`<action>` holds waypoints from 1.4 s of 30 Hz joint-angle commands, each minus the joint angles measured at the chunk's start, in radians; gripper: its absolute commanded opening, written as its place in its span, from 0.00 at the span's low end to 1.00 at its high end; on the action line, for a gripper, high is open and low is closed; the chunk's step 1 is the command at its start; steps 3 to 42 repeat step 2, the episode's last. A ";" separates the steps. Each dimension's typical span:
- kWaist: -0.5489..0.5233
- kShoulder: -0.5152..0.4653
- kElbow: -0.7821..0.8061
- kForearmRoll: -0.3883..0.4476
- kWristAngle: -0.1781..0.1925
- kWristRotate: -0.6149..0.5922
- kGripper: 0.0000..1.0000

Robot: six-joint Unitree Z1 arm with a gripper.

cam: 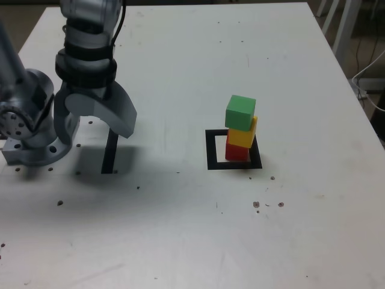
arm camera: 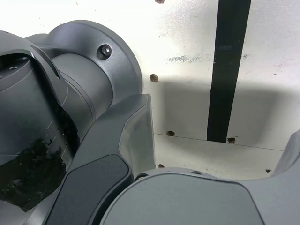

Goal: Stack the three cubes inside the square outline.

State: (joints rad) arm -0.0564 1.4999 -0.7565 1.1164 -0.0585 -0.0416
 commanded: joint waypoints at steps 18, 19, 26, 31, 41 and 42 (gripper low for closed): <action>0.001 -0.005 0.001 -0.002 -0.001 -0.001 1.00; 0.001 -0.005 0.001 -0.002 -0.001 -0.001 1.00; 0.001 -0.005 0.001 -0.002 -0.001 -0.001 1.00; 0.001 -0.005 0.001 -0.002 -0.001 -0.001 1.00; 0.001 -0.005 0.001 -0.002 -0.001 -0.001 1.00; 0.001 -0.005 0.001 -0.002 -0.001 -0.001 1.00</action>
